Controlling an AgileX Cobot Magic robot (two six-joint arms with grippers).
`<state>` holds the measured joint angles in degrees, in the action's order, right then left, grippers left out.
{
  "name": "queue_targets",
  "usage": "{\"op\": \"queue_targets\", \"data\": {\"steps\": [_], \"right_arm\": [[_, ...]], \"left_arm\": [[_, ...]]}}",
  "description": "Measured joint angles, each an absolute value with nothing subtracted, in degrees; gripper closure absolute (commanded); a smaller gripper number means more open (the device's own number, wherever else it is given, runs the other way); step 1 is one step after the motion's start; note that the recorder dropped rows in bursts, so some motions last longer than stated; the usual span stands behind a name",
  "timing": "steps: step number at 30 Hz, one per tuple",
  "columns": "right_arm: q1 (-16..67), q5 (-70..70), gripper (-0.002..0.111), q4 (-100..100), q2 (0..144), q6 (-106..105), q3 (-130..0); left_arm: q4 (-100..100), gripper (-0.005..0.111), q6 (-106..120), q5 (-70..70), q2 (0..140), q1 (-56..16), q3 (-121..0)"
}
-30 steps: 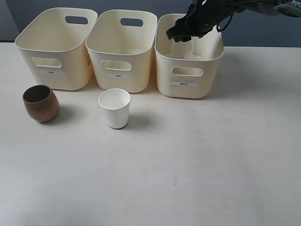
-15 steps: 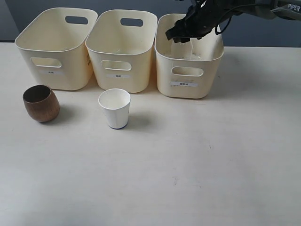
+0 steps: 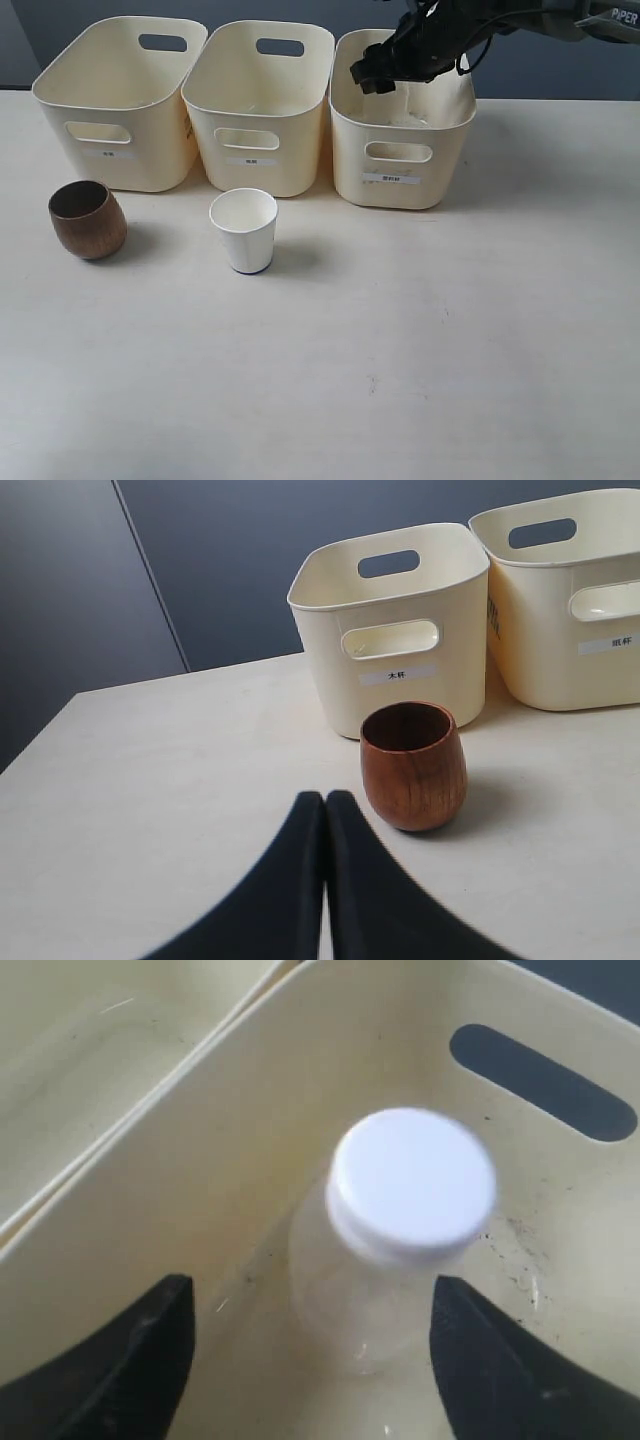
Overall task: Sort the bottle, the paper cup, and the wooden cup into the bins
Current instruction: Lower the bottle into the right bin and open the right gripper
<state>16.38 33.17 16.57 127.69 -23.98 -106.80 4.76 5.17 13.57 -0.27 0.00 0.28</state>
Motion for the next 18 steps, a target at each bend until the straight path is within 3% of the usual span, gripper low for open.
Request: {"op": "queue_targets", "data": {"steps": [18], "right_arm": [[16.38,38.16,0.043,16.91,121.48,-23.58,-106.80]], "left_arm": [[4.76,0.107,5.17,13.57,-0.27,0.00,0.28]]}}
